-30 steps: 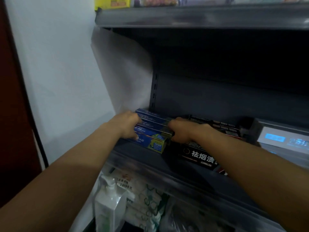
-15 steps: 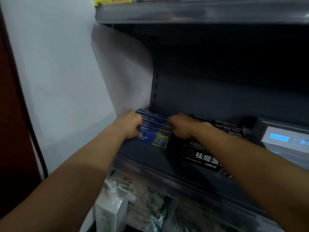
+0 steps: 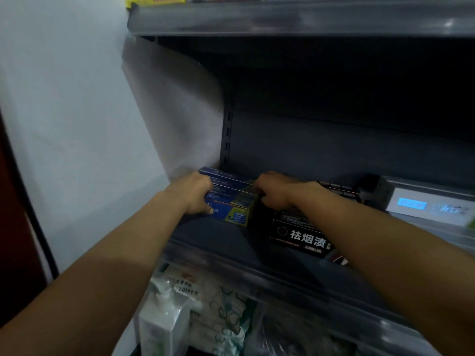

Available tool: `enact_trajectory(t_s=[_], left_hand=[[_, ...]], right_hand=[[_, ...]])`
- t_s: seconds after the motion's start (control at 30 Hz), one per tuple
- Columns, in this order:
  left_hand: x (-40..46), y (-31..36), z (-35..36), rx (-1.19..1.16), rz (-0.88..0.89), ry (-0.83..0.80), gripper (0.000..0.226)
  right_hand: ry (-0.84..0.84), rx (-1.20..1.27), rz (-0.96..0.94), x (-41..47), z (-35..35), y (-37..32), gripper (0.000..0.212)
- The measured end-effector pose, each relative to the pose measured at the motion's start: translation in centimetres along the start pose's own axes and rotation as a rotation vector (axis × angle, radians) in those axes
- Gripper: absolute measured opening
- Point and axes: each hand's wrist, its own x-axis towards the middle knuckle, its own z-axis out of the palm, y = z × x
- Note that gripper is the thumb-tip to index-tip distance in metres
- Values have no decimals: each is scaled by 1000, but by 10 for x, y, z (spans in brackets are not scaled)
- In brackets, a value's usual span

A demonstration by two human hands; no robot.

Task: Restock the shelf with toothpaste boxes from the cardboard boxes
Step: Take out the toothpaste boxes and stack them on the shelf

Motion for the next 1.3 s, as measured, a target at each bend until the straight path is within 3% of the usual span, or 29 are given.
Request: enact_trajectory(t_s=[0.2, 0.27, 0.4, 0.6, 0.8, 0.9, 0.97, 1.07, 1.23, 1.3], left_hand=[[-3, 33, -18, -30, 44, 84, 41], [-4, 53, -27, -59, 90, 133, 34], [-11, 112, -46, -142, 174, 178, 41], [-23, 230, -59, -316, 310, 117, 43], [-31, 323, -46, -352, 378, -18, 23], [-35, 350, -44, -356, 344, -77, 11], [-39, 361, -43, -401, 282, -110, 17], [-36, 367, -42, -467, 189, -86, 14], [-20, 367, -55, -496, 52, -27, 26], [-8, 365, -58, -502, 30, -53, 22]], right_hand=[[51, -7, 12, -26, -6, 3, 27], [93, -14, 18, -45, -10, 10, 27], [132, -31, 77, -96, -19, 45, 23], [126, -93, 238, -207, -33, 118, 24], [7, -49, 412, -329, -29, 185, 39], [-39, -30, 448, -370, -21, 202, 29], [-40, -21, 444, -388, -15, 208, 8], [-4, -5, 421, -400, -8, 216, 31], [10, 41, 419, -391, -5, 233, 9], [-13, 49, 446, -380, -5, 240, 24]])
